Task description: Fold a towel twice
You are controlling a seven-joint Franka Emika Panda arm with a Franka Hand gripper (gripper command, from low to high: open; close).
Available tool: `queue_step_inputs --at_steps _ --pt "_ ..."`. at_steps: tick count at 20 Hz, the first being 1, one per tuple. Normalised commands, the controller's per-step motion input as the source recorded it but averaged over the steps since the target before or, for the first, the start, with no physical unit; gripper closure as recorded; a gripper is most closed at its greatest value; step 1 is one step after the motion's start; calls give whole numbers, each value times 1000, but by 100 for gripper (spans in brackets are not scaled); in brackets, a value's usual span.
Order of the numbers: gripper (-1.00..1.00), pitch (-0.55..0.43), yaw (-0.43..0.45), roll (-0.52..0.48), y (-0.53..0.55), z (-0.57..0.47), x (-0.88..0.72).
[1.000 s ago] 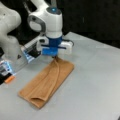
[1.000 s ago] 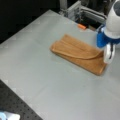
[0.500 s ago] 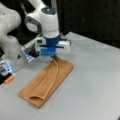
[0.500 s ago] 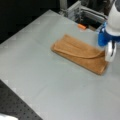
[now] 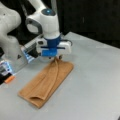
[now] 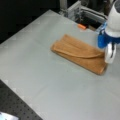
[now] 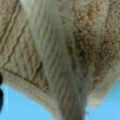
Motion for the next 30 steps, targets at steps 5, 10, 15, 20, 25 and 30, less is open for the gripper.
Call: queue_step_inputs --at_steps 5,10,15,20,25,30 --pt "-100 -131 -110 42 -24 -106 -355" --pt "-100 1 9 -45 -62 191 -325" --pt "-100 14 185 -108 -3 225 -23" --pt "-100 15 444 -169 46 178 296" --pt "-100 -12 677 -124 44 120 561" --pt "-100 198 328 -110 144 184 773"
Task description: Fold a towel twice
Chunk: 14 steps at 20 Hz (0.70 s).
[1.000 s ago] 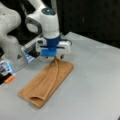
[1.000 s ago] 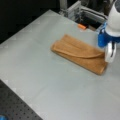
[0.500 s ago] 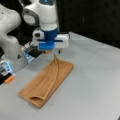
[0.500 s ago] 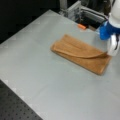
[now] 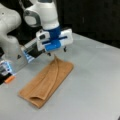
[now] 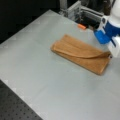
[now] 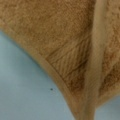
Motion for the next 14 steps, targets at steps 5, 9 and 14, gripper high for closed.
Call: queue_step_inputs --at_steps 5,9,14 --pt "-100 413 -57 -219 311 198 865" --pt "-100 401 -183 -395 392 44 748" --pt "-100 361 -155 -305 321 -46 430"
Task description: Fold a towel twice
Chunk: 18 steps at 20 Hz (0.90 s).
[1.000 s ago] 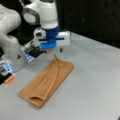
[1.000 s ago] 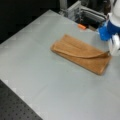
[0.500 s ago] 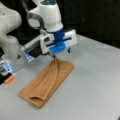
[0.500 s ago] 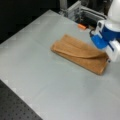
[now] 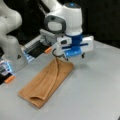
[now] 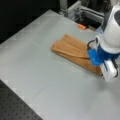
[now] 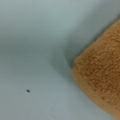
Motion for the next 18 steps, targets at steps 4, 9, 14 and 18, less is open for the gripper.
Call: queue_step_inputs --at_steps 4,9,14,18 --pt "-100 253 -31 -281 191 -190 152" --pt "-100 160 116 -269 12 -126 13" --pt "-100 110 183 -237 -172 -134 -85" --pt "-100 42 203 -179 -165 -154 -91"
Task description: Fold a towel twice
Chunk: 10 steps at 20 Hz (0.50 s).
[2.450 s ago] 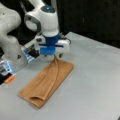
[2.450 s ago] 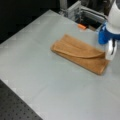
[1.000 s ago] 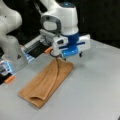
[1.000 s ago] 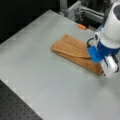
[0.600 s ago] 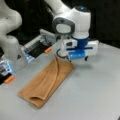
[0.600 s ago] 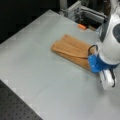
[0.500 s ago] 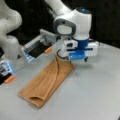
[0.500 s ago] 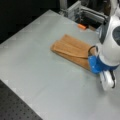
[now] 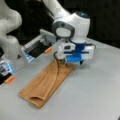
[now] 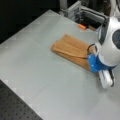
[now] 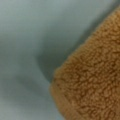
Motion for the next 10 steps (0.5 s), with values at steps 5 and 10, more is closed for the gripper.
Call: queue_step_inputs --at_steps 5,10 --pt "-100 -6 181 -116 -106 -173 -51" --pt "-100 -50 147 -72 -37 -174 -8"
